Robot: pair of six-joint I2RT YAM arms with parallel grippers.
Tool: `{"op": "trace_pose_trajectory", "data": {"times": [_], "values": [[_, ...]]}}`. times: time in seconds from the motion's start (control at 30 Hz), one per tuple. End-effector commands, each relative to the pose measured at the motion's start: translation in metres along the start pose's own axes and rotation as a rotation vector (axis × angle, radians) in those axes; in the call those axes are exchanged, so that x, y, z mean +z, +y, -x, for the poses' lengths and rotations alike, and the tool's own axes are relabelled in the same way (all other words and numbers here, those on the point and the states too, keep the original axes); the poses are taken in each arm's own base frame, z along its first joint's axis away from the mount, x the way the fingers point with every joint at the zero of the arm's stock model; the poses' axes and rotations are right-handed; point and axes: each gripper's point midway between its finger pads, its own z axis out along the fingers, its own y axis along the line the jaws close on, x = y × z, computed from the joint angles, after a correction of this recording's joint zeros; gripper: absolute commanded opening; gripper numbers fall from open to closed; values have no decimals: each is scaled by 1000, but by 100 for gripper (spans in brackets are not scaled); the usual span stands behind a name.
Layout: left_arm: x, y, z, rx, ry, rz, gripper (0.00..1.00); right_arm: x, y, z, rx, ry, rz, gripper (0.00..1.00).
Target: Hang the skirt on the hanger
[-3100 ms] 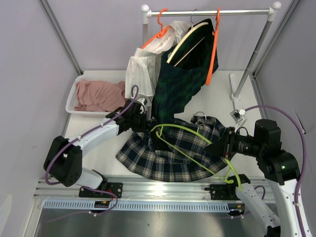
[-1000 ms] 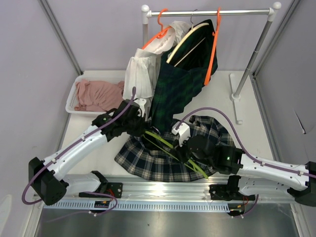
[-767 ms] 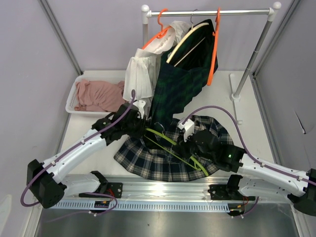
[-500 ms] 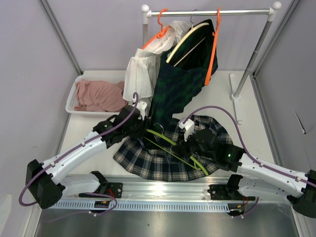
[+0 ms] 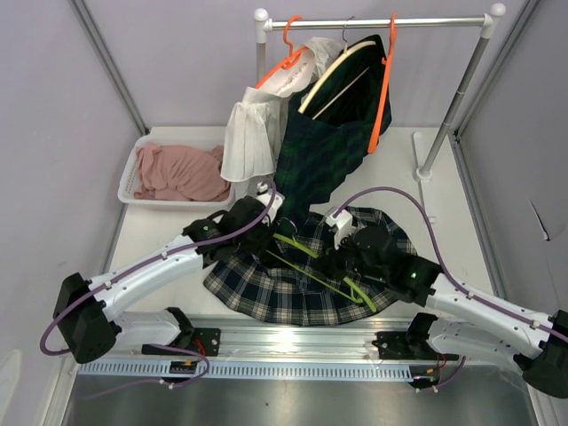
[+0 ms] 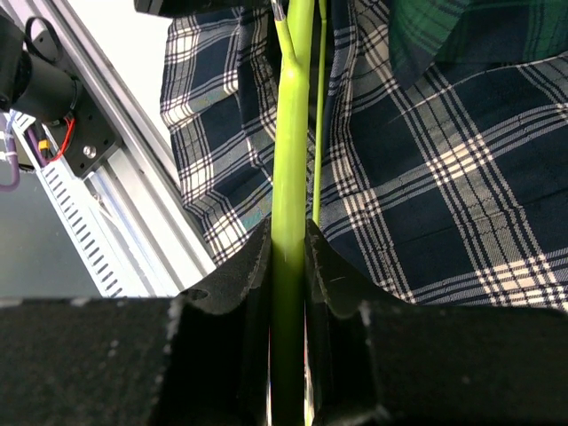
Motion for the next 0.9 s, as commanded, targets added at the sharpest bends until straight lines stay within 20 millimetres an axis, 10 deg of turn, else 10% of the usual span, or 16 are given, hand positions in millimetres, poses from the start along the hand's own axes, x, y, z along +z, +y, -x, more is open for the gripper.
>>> {"op": "trace_pose_trajectory", "data": {"times": [0.0,0.87], "values": [[-10,0,26,118,-96,6,60,0,10,21,-20,-78,66,0],[27,4,18,193,-68,82,61,-14,11,31,23,-153,100,0]]}}
